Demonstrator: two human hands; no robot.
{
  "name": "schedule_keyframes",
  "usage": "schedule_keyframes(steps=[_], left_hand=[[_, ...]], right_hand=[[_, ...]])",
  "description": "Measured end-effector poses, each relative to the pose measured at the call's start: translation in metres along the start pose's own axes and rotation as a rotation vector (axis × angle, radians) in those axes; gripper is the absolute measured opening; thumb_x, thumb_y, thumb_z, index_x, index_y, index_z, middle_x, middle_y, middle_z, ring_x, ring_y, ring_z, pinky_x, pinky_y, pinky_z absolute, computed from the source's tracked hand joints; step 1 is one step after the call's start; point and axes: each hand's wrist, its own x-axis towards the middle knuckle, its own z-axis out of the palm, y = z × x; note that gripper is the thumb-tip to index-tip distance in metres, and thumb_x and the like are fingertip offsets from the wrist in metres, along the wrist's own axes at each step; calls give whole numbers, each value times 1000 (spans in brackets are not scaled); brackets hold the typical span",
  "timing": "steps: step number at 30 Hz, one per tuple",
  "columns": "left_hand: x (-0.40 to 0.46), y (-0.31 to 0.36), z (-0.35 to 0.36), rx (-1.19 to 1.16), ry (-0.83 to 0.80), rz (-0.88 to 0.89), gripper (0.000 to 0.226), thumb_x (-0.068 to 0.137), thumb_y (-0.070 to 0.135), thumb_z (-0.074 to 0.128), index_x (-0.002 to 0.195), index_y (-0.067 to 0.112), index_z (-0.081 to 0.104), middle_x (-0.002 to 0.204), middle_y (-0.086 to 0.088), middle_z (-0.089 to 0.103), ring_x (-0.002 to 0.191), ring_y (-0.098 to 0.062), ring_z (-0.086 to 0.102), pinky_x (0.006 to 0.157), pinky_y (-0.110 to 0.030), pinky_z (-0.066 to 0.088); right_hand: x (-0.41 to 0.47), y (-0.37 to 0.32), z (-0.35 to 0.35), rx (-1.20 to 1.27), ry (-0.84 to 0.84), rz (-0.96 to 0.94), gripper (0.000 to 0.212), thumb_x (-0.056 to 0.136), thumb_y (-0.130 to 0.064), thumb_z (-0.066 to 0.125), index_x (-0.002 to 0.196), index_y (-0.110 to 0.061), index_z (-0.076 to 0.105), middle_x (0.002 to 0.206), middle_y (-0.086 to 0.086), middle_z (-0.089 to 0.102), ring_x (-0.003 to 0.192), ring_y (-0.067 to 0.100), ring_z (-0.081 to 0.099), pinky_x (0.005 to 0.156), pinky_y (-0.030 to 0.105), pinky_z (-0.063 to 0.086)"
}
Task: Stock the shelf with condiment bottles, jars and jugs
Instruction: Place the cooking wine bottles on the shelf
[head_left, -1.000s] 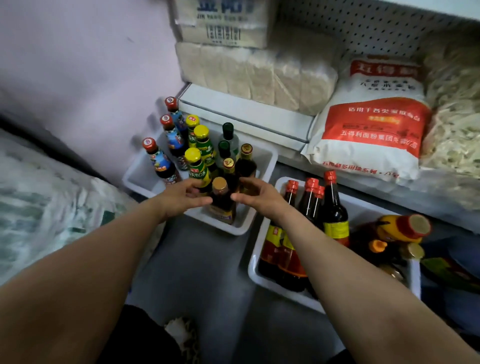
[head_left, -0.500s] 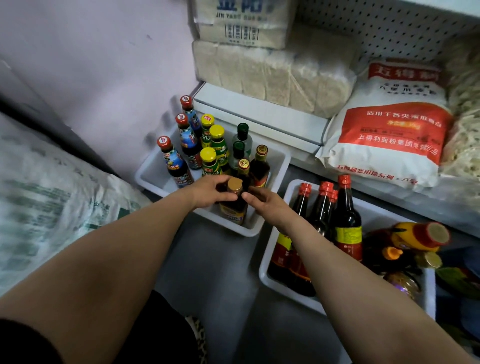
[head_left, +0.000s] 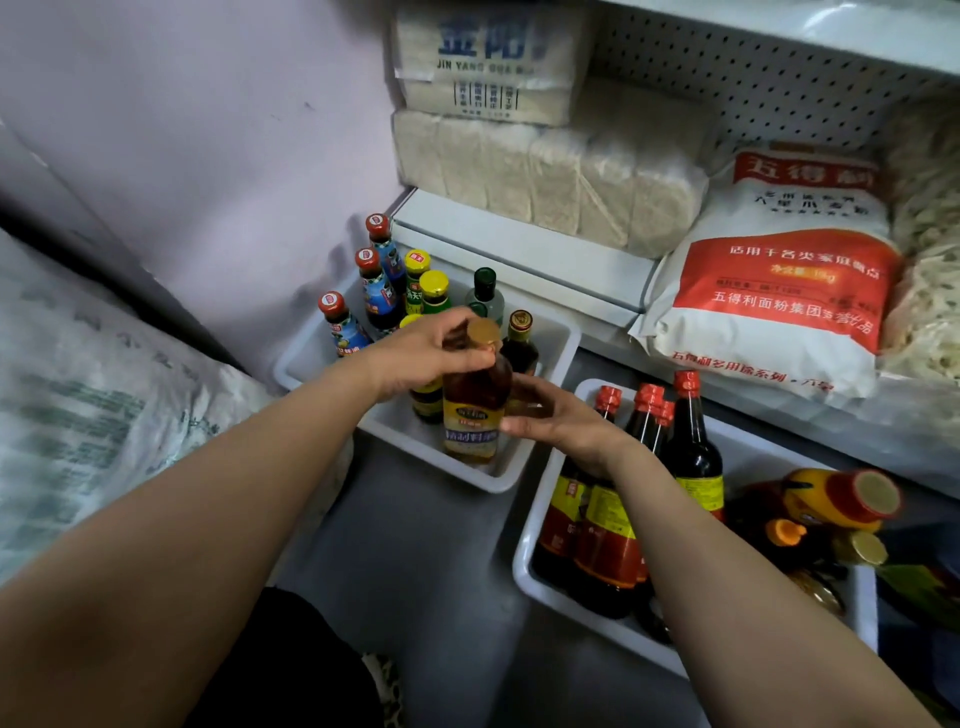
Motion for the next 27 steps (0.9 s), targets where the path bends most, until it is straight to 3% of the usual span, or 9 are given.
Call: schedule_keyframes(steps=[3,6,9,13,16,19,23,27], left_hand=[[4,30,0,-62,96,55,36,86,35,70,117,18,62,117,-1,70,114,-16,63,103,-40,47],[11,51,4,-204,223,82,36,89,35,66,117,13,63,113,-4,72,109,-19,66,101,-39,48],[20,66,12,-354,376,78,39,86,39,68,111,9,67,108,-9,73,106,-24,67,101,-41,50],[32,78,23,-512,471,51,50,67,50,74,102,13,71,108,-12,73,108,-31,66,101,-45,50],[40,78,22,-507,436,22,56,67,52,74,110,15,70,111,-8,73,110,-27,66,99,-40,51],[47,76,16,-495,288,-66,55,68,50,74,119,29,67,112,2,73,109,-19,67,93,-38,52],[41,73,15,-518,140,-154,57,73,36,75,126,44,57,113,10,72,103,-11,69,83,-33,56],[19,93,23,-577,153,-198,54,76,30,74,126,39,59,114,3,72,101,-14,70,73,-28,57]], right_hand=[[-6,-15,-12,26,-17,-53,71,65,-31,88,129,-40,57,125,-16,66,118,0,60,94,19,50],[-10,-25,-20,27,-35,-83,73,71,-25,84,138,-25,53,127,-8,67,119,7,61,95,24,52],[-15,-27,-25,63,-22,-89,59,75,-24,81,129,-20,59,122,-3,70,114,13,65,88,24,55],[-17,-27,-32,174,29,-99,40,77,-26,80,115,-24,70,118,3,72,109,21,69,82,27,58],[-16,-29,-34,209,54,-95,35,76,-32,82,110,-30,74,116,5,73,107,22,70,80,27,57],[-18,-33,-36,257,118,-83,40,73,-42,83,110,-30,74,114,4,74,104,22,71,78,26,57],[-32,-42,-32,370,191,-26,51,69,-46,86,114,-27,72,117,7,73,108,27,70,89,44,57],[-72,-64,-19,436,232,93,55,67,-46,87,115,-24,72,116,8,73,106,28,70,88,44,58]])
